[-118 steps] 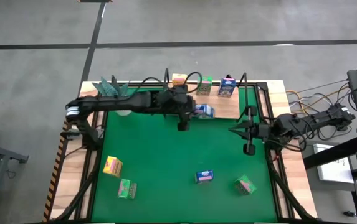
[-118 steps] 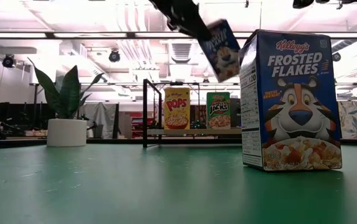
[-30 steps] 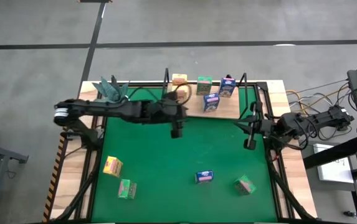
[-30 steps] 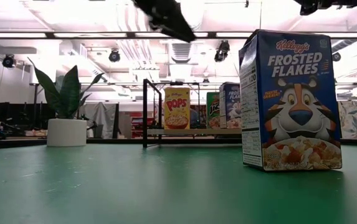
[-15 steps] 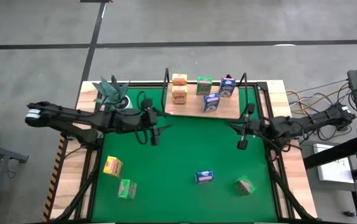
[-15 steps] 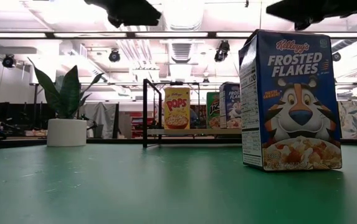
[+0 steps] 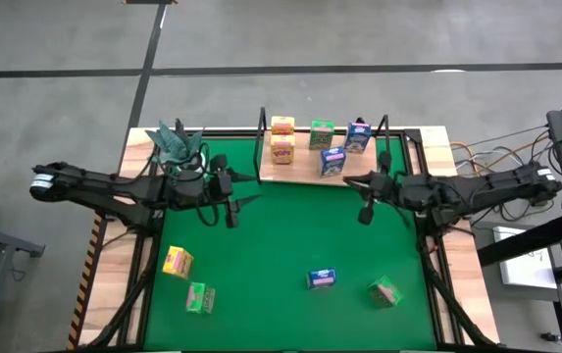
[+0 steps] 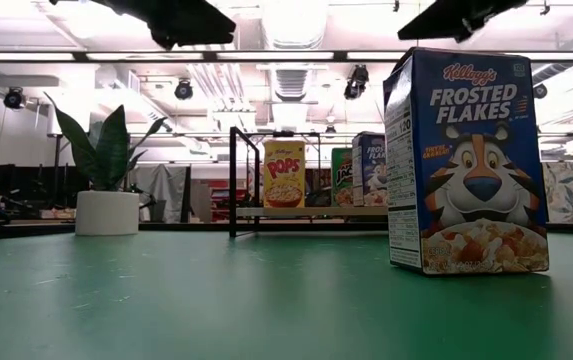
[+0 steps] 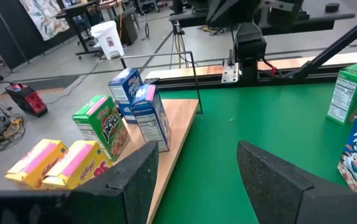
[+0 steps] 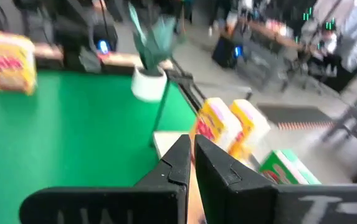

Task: Stack cereal on shelf
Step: Put the top blue cereal box on the shelf

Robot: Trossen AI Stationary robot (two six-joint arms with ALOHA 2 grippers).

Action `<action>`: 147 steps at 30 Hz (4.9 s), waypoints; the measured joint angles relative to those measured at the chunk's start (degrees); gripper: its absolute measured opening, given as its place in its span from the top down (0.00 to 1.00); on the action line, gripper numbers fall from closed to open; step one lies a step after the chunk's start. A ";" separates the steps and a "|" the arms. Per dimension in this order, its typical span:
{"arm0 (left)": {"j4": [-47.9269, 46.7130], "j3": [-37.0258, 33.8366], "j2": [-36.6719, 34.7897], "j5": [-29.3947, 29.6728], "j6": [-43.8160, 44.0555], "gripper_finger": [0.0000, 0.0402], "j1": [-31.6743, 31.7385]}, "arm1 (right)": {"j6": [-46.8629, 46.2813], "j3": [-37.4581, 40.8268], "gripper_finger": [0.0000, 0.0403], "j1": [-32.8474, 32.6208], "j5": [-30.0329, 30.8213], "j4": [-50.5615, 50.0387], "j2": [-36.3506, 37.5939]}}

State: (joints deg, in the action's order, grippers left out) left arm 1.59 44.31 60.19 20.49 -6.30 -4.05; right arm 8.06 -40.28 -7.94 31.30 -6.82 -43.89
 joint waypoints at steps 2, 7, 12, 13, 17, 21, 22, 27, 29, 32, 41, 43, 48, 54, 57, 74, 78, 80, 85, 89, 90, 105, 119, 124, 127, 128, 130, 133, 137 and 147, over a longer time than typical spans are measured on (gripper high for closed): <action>0.06 0.00 -0.03 0.00 -1.38 0.50 0.04 | -0.92 -3.66 0.97 2.12 -0.89 -6.21 -1.67; 0.03 0.58 0.02 0.00 -3.77 0.50 0.04 | -1.10 -11.19 0.97 9.01 -7.11 -16.34 -5.57; 0.08 0.66 0.01 0.00 -4.55 0.50 0.04 | 0.45 -18.12 0.97 18.47 -18.28 -24.03 -9.96; 0.12 0.65 0.02 0.00 -4.55 0.50 0.04 | 0.75 -19.60 0.97 20.55 -20.71 -25.62 -10.93; -0.10 0.52 0.44 0.00 -4.51 0.50 0.04 | 3.07 -25.31 0.97 27.68 -25.70 -31.67 -15.56; -0.39 0.55 0.47 0.00 -4.34 0.50 0.04 | 5.06 -29.92 0.97 32.57 -28.26 -35.06 -20.18; -0.51 0.55 0.47 0.00 -4.33 0.50 0.02 | 5.45 -30.82 0.97 33.65 -29.76 -35.31 -21.28; -1.74 0.55 0.45 0.00 -3.71 0.50 0.02 | 6.05 -34.62 0.94 38.55 -39.99 -37.51 -26.51; -2.13 0.55 0.45 0.00 -3.49 0.50 0.02 | 6.41 -35.68 0.89 39.79 -42.58 -38.07 -28.29; -2.67 0.55 0.45 0.00 -3.18 0.50 0.02 | 7.26 -36.67 0.78 40.61 -43.59 -38.42 -30.60; -3.14 0.55 0.52 0.00 -1.87 0.50 0.02 | 18.32 -37.28 0.38 40.61 -43.28 -42.86 -35.36; -3.40 0.55 0.60 0.00 -1.58 0.50 0.02 | 19.60 -37.26 0.32 40.61 -42.30 -43.93 -35.92; -3.54 0.44 1.08 0.00 -1.52 0.50 0.02 | 20.04 -37.26 0.25 40.61 -39.64 -46.78 -37.16; -3.51 0.42 1.43 -0.02 -1.19 0.50 0.02 | 21.05 -37.24 0.25 40.61 -36.65 -46.87 -38.70; -3.50 0.42 1.43 -0.03 -1.05 0.50 0.02 | 22.00 -37.24 0.27 40.61 -36.09 -46.70 -39.20; -3.42 0.31 1.46 -0.03 -0.90 0.50 0.02 | 21.78 -37.22 0.46 40.61 -35.74 -46.83 -40.48; -3.42 0.31 1.44 -0.03 -0.90 0.50 0.02 | 21.22 -37.20 0.50 40.61 -35.74 -46.97 -40.42; -3.44 0.31 1.46 -0.03 -0.88 0.50 0.02 | 20.47 -37.19 0.51 40.61 -35.74 -47.00 -40.34; -3.47 0.28 1.45 -0.03 -0.90 0.50 0.02 | 18.57 -37.17 0.52 40.61 -35.72 -47.29 -40.23; -4.13 0.28 1.44 -0.03 -0.88 0.50 0.02 | 17.46 -37.17 0.52 40.94 -34.09 -49.70 -39.67; -4.23 0.28 1.46 -0.03 -0.88 0.50 0.02 | 17.25 -37.17 0.52 40.96 -33.25 -50.41 -39.48; -4.67 0.26 1.46 -0.03 -0.88 0.50 0.02 | 14.27 -37.09 0.52 44.98 -30.65 -53.92 -34.10; -4.67 0.26 1.46 -0.03 -0.90 0.50 0.02 | 13.98 -33.50 0.52 45.85 -30.69 -52.86 -34.11; -4.67 0.26 1.46 -0.03 -0.90 0.50 0.00 | 13.80 -33.50 0.51 45.85 -30.68 -52.84 -34.11; -4.67 0.26 1.46 -0.03 -0.90 0.50 0.00 | 12.94 -33.50 0.49 45.85 -29.91 -52.71 -34.11; -4.67 0.26 1.46 -0.03 -0.90 0.50 0.00 | 12.87 -33.50 0.47 45.85 -29.75 -52.71 -34.11; -4.67 0.26 1.46 -0.03 -0.90 0.50 0.00 | 12.71 -33.52 0.45 45.85 -29.73 -52.75 -34.11; -4.66 0.26 1.46 -0.03 -0.90 0.50 0.00 | 12.47 -34.27 0.45 45.85 -29.73 -52.89 -34.11; -4.64 0.26 1.46 -0.03 -0.90 0.50 0.02 | 11.34 -36.30 0.45 45.82 -29.73 -53.04 -34.02; -4.65 0.26 1.46 -0.03 -1.53 0.50 0.02 | 6.77 -39.93 0.55 43.27 -29.74 -47.91 -34.03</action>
State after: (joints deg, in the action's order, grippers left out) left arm -3.06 44.58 61.65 20.47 -7.82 -4.04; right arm 14.83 -80.20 35.33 1.56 -54.73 -77.92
